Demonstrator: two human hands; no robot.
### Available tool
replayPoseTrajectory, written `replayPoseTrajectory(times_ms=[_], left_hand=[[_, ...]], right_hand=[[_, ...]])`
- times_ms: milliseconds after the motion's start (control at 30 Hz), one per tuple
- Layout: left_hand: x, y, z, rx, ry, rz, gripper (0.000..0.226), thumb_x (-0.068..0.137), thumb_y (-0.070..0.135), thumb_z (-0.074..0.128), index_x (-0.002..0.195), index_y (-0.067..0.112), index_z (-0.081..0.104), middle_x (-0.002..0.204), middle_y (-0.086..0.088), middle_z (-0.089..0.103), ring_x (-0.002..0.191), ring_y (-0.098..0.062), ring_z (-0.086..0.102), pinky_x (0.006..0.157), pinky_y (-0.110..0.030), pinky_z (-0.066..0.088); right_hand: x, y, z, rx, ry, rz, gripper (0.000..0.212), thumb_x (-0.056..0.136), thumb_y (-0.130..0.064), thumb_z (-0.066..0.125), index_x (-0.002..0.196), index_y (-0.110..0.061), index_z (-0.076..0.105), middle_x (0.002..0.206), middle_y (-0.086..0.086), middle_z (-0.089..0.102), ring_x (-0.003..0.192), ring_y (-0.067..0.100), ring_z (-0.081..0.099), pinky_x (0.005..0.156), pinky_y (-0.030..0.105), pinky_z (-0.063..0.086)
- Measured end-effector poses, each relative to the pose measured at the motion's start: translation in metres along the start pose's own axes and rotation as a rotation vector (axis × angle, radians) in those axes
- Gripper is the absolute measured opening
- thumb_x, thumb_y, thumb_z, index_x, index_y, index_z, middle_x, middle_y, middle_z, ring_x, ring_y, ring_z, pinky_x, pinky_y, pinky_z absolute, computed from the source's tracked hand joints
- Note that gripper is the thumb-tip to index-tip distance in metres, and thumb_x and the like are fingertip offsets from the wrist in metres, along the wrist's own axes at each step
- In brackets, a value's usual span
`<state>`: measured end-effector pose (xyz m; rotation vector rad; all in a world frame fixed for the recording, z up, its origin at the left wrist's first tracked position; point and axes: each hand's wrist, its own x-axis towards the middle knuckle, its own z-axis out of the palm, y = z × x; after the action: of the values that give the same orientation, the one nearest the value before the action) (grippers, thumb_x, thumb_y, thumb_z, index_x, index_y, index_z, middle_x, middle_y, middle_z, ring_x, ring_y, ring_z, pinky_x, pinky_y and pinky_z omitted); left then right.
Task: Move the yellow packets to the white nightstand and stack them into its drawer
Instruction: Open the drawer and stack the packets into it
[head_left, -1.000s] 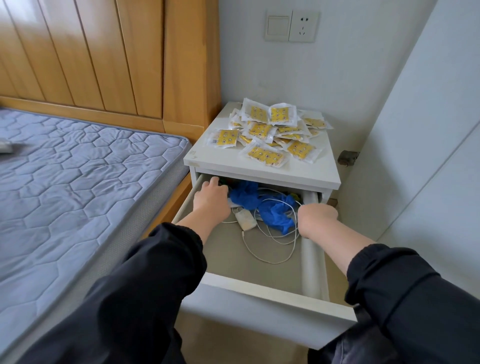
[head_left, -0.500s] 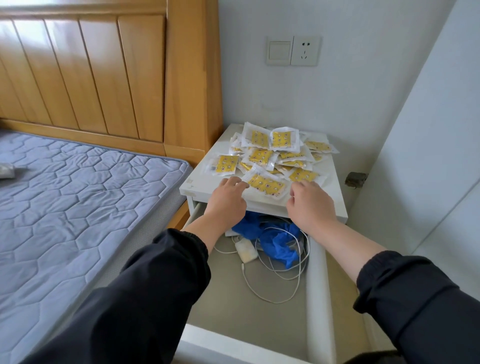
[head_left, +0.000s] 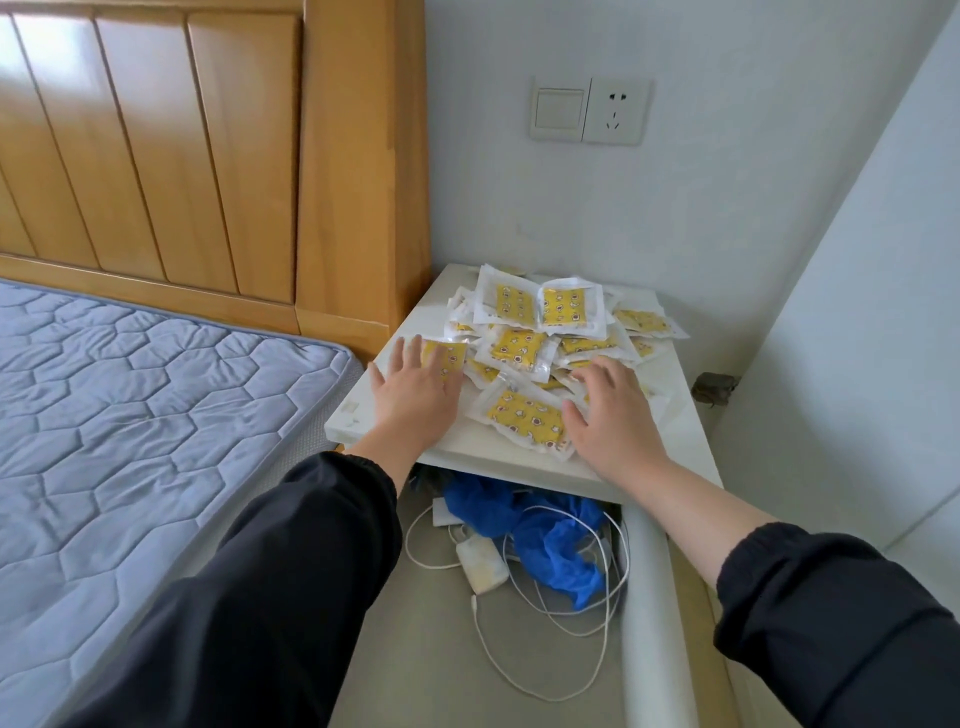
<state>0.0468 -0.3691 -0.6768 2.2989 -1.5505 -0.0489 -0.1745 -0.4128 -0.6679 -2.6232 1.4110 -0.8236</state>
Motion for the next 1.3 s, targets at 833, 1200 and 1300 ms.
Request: replayPoseTrajectory(times_ms=[833,1200,1300], left_hand=[[0.019,-0.016,-0.004,-0.508,0.15,-0.175,0.065,0.082,0.027,0.073,0.138,0.028,0.041,0.137,0.002,0.037,0.101,-0.018,0.052,0.073,-0.029,0.044],[0.009,-0.022,-0.015,-0.876,0.259,-0.301,0.088,0.076,0.009,0.078,0.147,0.031,0.03,0.144,0.002,0.039,0.13,-0.018,0.041,0.104,-0.035,0.039],[0.008,-0.026,-0.018,-1.016,0.227,-0.346,0.095,0.076,0.004,0.077,0.15,0.033,0.024,0.147,0.003,0.039,0.132,-0.02,0.042,0.104,-0.041,0.042]], right_hand=[[0.149,0.023,0.021,0.132,0.113,0.581,0.056,0.08,-0.019,0.071,0.127,-0.008,0.043,0.125,0.012,0.055,0.116,0.033,0.05,0.088,0.042,0.048],[0.145,0.015,-0.004,0.835,0.069,0.967,0.03,0.079,0.006,0.069,0.106,0.004,0.058,0.111,0.016,0.064,0.099,0.032,0.064,0.089,0.04,0.053],[0.144,0.017,-0.006,0.891,0.006,0.997,0.03,0.075,0.012,0.069,0.102,0.004,0.058,0.109,0.021,0.063,0.095,0.036,0.064,0.086,0.048,0.054]])
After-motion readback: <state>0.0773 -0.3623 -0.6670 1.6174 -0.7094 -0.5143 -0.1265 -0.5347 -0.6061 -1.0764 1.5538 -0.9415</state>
